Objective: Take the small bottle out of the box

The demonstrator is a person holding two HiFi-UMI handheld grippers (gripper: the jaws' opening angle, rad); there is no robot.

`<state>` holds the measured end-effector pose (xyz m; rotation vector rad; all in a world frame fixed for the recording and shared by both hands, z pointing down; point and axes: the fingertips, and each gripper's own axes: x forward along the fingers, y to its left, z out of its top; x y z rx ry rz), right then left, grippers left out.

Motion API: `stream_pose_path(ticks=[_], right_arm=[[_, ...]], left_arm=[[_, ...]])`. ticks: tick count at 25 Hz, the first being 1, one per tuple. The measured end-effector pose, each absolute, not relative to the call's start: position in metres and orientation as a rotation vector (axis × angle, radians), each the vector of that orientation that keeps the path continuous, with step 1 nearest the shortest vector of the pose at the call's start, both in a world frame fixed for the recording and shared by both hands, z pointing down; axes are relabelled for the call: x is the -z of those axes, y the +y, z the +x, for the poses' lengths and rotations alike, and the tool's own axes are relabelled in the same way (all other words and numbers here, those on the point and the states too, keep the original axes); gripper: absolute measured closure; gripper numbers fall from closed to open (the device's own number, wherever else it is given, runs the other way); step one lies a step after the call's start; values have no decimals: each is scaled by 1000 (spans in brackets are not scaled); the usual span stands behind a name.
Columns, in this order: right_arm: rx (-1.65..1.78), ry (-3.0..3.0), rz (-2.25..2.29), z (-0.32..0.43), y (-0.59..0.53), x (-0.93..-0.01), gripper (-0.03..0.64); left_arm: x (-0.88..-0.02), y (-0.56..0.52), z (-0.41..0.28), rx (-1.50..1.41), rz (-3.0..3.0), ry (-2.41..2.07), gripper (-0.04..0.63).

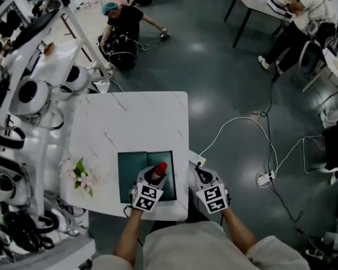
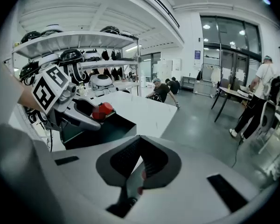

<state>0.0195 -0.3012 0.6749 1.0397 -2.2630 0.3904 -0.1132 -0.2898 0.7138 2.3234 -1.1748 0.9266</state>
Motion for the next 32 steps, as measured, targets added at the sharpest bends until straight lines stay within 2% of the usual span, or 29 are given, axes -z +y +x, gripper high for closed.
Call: stream_pose_path(ticks=[5,10,32], right_arm=[[-404,-2277,1060,19,-305,-669,595],[-412,-2300,1091,18,-308,-660,595],[-115,-2444,1301,8,-377,-545,597]], left_arm=[[-691,-290,-126,-596,2251,-1309,365],[-660,-292,-139,-409,2220,-1390,365],[-544,-343,-167,-271,2390,-1591,365]])
